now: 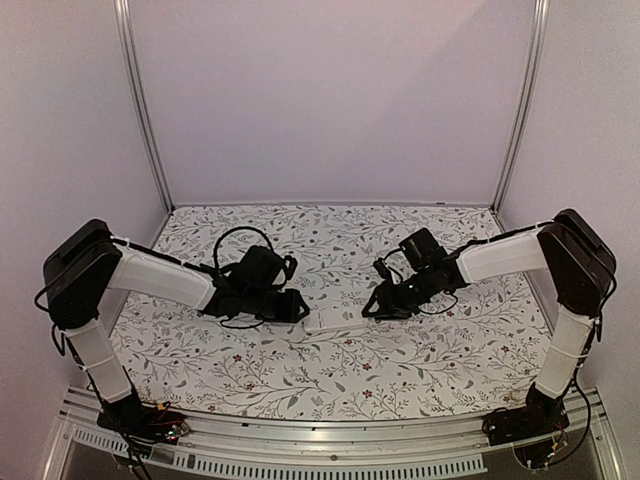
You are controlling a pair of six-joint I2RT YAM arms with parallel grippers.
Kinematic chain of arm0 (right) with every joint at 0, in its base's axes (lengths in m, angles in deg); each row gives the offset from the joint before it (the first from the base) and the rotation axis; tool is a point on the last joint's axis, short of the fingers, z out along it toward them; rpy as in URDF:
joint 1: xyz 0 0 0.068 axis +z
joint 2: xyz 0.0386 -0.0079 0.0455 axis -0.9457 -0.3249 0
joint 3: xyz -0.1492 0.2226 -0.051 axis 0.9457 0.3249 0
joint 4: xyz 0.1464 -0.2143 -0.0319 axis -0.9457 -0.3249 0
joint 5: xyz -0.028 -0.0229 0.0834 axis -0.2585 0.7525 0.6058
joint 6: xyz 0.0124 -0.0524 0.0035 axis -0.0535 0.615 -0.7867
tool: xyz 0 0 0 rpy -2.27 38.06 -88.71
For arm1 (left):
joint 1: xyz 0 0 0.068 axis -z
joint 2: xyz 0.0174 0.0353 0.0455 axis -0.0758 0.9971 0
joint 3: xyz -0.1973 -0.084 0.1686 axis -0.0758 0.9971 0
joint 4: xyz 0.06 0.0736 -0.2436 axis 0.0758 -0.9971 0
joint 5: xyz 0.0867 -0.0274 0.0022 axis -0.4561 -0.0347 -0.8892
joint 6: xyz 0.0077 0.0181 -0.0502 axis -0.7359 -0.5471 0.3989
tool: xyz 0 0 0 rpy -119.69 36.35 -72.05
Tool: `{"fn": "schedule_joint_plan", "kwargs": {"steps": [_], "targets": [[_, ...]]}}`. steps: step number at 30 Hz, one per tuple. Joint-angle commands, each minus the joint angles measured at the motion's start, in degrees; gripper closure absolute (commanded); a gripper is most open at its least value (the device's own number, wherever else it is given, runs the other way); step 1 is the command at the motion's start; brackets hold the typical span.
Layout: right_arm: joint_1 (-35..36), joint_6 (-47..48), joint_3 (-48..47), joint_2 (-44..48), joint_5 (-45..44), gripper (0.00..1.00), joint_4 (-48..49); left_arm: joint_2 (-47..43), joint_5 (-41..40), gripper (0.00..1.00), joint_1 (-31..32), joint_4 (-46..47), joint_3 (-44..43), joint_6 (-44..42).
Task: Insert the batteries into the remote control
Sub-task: Press the battery cover on the remote control.
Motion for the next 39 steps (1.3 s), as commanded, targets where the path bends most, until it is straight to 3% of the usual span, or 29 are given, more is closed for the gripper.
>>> {"fn": "schedule_joint_plan", "kwargs": {"steps": [1, 12, 20, 25, 39], "targets": [[-0.26, -0.32, -1.41, -1.49, 1.31, 0.57, 0.71, 2.64, 0.52, 0.73, 1.43, -0.15, -2.57, 0.41], [-0.22, -1.03, -2.09, -2.46, 2.51, 0.63, 1.14, 3.79, -2.79, 0.78, 2.89, -5.79, -4.67, 0.6], [-0.29, -1.41, -1.65, -3.09, 3.24, 0.64, 1.63, 0.66, -6.22, 0.68, 3.36, -6.37, -3.33, 1.16], [-0.28, -1.46, -1.57, -3.45, 3.75, 0.65, 1.95, -0.81, -8.34, 0.67, 3.46, -8.78, -3.59, 1.04], [-0.15, -2.52, -1.27, -3.94, 5.69, 0.69, 3.05, 3.71, -4.87, 0.69, 3.96, -8.52, -5.16, 2.15]]}}
